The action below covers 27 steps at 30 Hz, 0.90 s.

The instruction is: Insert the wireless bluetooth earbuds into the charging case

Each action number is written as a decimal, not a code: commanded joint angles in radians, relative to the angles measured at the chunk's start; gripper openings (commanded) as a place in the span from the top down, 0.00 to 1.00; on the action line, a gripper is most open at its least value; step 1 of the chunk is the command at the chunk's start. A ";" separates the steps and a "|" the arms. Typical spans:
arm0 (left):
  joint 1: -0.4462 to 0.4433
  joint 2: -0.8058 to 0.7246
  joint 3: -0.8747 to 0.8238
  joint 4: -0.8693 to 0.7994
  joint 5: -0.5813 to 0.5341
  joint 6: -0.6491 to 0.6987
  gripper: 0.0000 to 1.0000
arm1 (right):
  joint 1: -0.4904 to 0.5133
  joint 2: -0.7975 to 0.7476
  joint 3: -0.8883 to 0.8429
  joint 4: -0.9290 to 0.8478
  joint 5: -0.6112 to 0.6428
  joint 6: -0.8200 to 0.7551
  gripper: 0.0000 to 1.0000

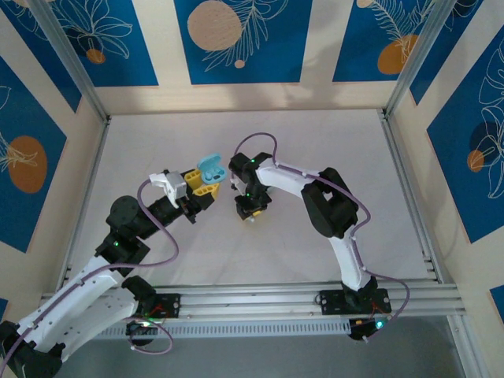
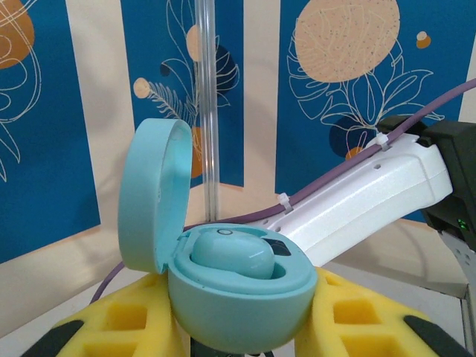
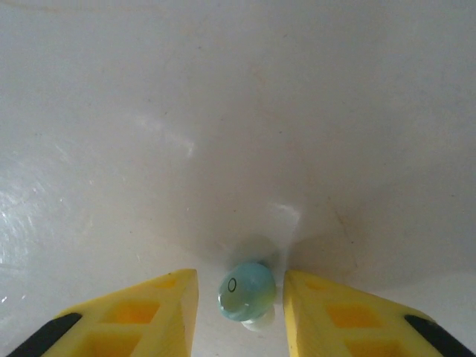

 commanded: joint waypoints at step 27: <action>-0.007 -0.011 -0.008 0.037 -0.011 -0.017 0.68 | 0.021 0.065 0.073 -0.036 -0.027 0.193 0.69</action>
